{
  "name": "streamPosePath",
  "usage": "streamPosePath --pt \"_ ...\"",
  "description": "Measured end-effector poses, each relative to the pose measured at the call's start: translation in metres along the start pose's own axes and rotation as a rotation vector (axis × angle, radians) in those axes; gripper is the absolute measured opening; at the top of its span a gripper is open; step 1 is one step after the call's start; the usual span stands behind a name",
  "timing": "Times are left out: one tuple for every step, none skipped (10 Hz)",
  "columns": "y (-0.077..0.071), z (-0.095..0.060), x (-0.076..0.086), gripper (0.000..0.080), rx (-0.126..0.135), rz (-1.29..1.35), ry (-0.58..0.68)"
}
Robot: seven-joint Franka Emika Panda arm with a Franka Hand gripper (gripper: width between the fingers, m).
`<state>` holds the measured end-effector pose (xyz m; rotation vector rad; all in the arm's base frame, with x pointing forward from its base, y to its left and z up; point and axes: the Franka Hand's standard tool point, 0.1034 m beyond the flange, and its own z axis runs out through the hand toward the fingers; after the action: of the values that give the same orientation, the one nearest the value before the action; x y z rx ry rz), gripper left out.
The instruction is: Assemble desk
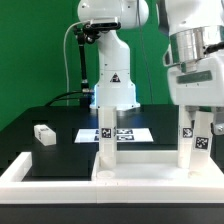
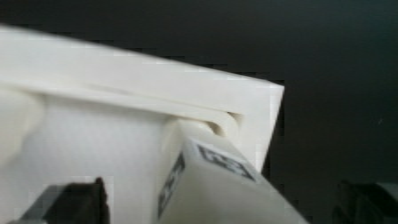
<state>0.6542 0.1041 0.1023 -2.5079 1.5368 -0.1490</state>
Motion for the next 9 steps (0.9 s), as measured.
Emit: streamPosePath --pt "0.001 0.001 0.001 0.0645 -0.004 -0.069 0.002" --pt "0.002 0.001 0.001 0.0649 -0.005 -0.149 0.002" --pt "0.002 0.001 0.001 0.0649 -0.005 -0.216 0.002" --pt "0.002 0.001 0.002 0.0649 -0.007 -0.263 0.002" --pt "-0.001 -0.002 0.005 0.0649 -0.050 -0.556 0.019" --pt "-0.011 -0.006 0.007 0.0649 -0.077 -0.774 0.017" --pt "-0.014 -0.005 0.008 0.0649 -0.068 -0.736 0.021" --pt "-0.013 -0.004 0.008 0.0553 -0.070 -0.736 0.020" --pt "-0.013 -0.004 0.008 0.0553 -0.069 -0.700 0.021"
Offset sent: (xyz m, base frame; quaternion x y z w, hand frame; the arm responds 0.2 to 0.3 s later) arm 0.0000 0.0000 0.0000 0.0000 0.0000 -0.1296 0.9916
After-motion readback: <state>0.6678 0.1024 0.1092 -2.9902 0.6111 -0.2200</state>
